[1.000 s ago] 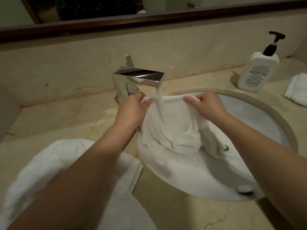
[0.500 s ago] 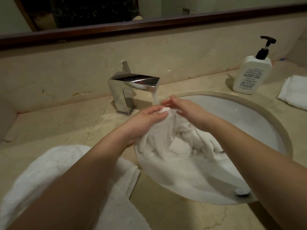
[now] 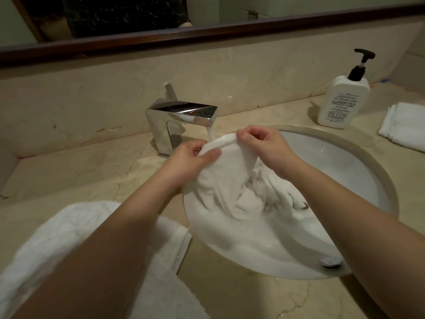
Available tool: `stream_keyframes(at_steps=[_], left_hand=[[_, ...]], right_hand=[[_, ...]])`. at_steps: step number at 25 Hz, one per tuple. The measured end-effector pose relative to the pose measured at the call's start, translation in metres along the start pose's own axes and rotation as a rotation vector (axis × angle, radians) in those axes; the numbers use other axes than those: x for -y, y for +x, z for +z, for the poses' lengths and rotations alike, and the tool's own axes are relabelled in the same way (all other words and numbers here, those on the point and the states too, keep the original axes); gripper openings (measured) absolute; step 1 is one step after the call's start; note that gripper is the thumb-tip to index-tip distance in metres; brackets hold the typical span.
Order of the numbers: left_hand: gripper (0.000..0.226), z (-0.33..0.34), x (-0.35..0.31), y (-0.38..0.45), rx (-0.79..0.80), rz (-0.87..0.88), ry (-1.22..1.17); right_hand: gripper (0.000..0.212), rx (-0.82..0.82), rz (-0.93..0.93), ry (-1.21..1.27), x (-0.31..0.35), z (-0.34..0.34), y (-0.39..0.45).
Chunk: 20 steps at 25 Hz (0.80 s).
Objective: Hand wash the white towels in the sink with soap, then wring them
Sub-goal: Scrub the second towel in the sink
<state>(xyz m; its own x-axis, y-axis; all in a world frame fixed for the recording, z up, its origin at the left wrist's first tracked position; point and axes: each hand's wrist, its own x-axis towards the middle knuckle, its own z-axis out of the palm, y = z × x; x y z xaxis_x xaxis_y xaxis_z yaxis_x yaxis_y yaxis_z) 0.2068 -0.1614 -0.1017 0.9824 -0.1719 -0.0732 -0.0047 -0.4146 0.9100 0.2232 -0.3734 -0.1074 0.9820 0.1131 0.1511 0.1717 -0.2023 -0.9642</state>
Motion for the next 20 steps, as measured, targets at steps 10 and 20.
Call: stream_keyframes(at_steps=[10,20], left_hand=[[0.018,-0.005,0.002,0.001,-0.252,-0.148,-0.534],[0.024,-0.007,-0.004,-0.004,-0.433,-0.320,-0.577]], right_hand=[[0.069,0.192,0.237,-0.528,-0.040,-0.017,-0.002],[0.060,0.069,0.215,-0.685,-0.048,-0.013,0.013]])
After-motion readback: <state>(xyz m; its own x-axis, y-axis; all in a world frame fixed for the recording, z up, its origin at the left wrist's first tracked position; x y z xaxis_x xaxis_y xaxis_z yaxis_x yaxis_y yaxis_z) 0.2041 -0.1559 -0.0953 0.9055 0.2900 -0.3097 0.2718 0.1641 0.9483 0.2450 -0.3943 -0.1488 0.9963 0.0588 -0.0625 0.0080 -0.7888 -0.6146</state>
